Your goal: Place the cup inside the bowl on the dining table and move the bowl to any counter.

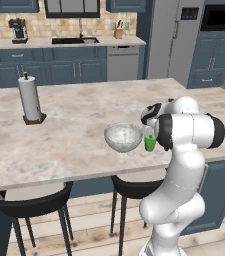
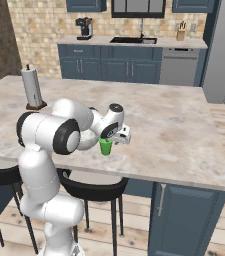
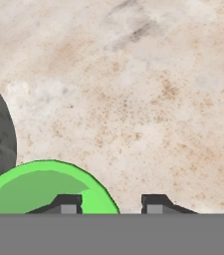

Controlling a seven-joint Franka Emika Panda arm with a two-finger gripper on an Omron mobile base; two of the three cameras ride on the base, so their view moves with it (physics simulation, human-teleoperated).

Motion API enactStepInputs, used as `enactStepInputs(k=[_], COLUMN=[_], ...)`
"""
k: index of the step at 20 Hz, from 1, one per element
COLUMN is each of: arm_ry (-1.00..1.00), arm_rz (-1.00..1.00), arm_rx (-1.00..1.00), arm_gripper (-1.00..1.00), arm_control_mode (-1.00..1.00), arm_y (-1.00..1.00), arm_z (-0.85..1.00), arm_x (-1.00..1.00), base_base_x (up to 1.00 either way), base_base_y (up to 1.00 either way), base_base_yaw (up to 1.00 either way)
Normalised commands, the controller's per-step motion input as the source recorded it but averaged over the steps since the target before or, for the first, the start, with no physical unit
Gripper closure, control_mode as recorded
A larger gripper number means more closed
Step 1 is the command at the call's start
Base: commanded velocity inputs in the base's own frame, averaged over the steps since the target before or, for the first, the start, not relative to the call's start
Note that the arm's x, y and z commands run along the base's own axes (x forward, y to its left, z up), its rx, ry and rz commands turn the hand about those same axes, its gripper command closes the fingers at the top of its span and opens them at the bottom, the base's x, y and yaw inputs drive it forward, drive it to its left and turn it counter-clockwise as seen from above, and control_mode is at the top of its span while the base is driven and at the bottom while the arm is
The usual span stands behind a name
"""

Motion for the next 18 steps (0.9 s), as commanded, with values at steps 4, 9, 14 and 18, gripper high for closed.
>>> enactStepInputs(k=[4, 9, 14, 18], arm_ry=[0.0, 0.0, 0.0, 0.0], arm_rz=[0.0, 0.0, 0.0, 0.0], arm_rx=[0.0, 0.0, 0.0, 0.0], arm_gripper=[1.0, 1.0, 1.0, 1.0], arm_control_mode=[-1.0, -1.0, -1.0, -1.0], arm_y=[0.0, 0.0, 0.0, 0.0], arm_z=[0.0, 0.0, 0.25, 0.45], arm_x=[0.0, 0.0, 0.0, -0.07], base_base_x=[0.0, 0.0, 0.0, 0.0], base_base_y=[0.0, 0.0, 0.0, 0.0], base_base_yaw=[0.0, 0.0, 0.0, 0.0])
